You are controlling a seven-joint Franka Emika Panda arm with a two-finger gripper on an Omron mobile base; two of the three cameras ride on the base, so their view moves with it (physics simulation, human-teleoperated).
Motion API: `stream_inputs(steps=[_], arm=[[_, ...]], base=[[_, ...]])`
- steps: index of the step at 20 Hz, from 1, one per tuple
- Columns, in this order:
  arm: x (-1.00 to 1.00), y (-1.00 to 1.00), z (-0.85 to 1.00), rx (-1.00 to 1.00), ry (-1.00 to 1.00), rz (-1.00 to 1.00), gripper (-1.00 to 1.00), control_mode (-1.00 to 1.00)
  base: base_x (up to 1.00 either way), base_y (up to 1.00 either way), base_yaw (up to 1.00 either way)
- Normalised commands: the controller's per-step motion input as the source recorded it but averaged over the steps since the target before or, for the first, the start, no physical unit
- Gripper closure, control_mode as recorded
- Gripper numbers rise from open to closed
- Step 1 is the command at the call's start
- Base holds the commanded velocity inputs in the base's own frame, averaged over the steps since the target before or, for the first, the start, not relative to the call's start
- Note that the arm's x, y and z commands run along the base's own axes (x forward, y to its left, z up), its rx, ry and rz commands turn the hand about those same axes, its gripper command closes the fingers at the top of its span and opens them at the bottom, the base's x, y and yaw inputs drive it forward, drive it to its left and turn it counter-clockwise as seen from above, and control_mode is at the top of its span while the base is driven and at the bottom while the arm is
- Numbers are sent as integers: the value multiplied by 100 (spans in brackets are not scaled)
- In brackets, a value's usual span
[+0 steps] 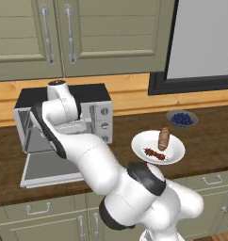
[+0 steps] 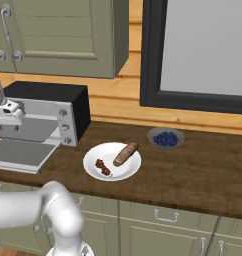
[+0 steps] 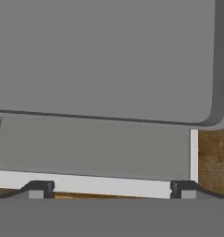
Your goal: Pick up the kebab skewer and baguette bread, and place them inside the toaster oven. Close the toaster oven door and start by setting the timer.
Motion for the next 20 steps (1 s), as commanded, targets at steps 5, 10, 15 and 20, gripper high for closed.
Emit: stream_inputs(steps=[5, 10, 15, 20], arm=[[-29, -100, 0, 0, 2, 0, -100, -100], [-18, -100, -4, 0, 4, 2, -100, -100], [-9, -100, -14, 0, 1, 14, -100, -100], [-25, -100, -29, 0, 2, 14, -100, -100]], base=[[0, 0, 0], [0, 0, 0], [0, 0, 0], [0, 0, 0]])
